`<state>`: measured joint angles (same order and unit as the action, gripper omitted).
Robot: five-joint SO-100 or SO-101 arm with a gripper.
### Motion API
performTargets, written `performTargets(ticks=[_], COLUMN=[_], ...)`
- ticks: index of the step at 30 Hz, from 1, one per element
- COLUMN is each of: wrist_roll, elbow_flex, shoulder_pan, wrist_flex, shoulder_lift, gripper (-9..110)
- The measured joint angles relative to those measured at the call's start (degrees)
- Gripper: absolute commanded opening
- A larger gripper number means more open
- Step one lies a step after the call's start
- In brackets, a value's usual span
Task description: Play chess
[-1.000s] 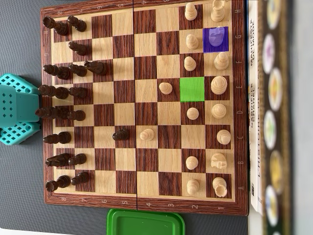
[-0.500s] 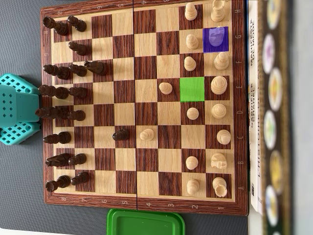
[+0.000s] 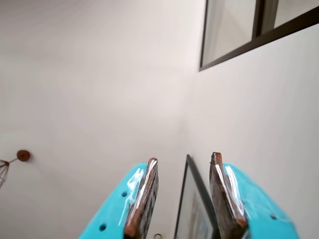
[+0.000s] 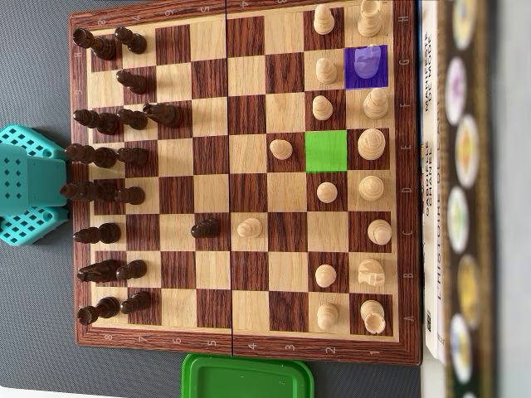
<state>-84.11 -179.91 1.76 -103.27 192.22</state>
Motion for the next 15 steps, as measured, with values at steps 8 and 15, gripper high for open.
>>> performTargets(ticks=[8,15], wrist_roll=[0.0,0.0], elbow_flex=[0.0,0.1], shoulder_pan=[0.0,0.0], wrist_flex=[8.9,17.6], shoulder_lift=[0.0,0.0], gripper=[15,15])
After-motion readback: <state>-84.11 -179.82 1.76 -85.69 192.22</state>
